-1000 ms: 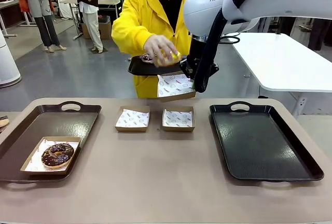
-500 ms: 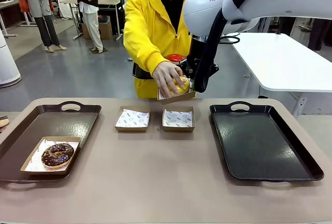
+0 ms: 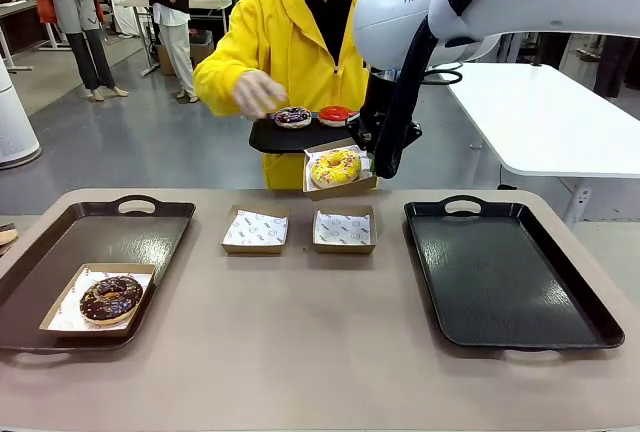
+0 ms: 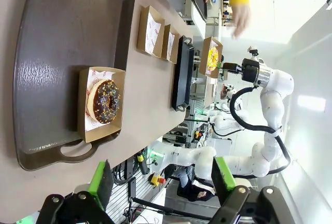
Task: Individually package the donuts and arrange them on the tray.
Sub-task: Place the picked Paper togo box on the Handle tray while simultaneously picking up another Paper togo box from the table with the other hand.
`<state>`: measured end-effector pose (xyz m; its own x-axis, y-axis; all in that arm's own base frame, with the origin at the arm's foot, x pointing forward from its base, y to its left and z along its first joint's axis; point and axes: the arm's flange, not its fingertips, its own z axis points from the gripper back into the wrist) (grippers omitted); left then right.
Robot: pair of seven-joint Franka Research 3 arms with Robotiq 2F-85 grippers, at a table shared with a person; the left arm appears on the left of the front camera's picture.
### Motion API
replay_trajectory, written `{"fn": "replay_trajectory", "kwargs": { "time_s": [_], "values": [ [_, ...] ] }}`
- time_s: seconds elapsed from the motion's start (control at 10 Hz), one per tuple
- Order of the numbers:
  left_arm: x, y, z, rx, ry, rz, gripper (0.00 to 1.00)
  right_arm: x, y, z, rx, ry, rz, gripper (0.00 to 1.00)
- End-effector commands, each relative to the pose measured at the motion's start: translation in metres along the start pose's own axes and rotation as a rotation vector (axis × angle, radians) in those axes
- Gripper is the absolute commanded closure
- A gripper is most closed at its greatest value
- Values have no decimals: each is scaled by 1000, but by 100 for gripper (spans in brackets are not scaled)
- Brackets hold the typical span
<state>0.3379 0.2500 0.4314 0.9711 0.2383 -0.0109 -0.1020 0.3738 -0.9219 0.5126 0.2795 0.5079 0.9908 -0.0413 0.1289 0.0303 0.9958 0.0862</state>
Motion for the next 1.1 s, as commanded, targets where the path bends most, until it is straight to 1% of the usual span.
{"fn": "replay_trajectory", "kwargs": {
  "time_s": [0.0, 0.4, 0.5, 0.6, 0.7, 0.9, 1.0],
  "values": [
    [0, -1, 2, -16, -5, 3, 0, 0, -1, 2, 6, -6, -4, 100],
    [0, 0, 0, 0, 0, 0, 0, 0, 0, 0, 0, 0, 0, 99],
    [3, -10, -3, 63, -35, -15, 0, -10, -17, 2, 8, -9, 67, 99],
    [10, -26, -7, 119, -31, -38, 0, -20, -41, 8, 27, -6, 72, 99],
    [23, -49, -13, 189, -21, -46, 0, -37, -73, 16, 28, -2, 65, 99],
    [46, -92, -35, 329, -2, -48, 0, -78, -128, 26, -15, 66, 60, 99],
    [59, -113, -54, 399, 21, -56, 0, -97, -153, 28, -12, 92, 47, 99]
  ]
}}
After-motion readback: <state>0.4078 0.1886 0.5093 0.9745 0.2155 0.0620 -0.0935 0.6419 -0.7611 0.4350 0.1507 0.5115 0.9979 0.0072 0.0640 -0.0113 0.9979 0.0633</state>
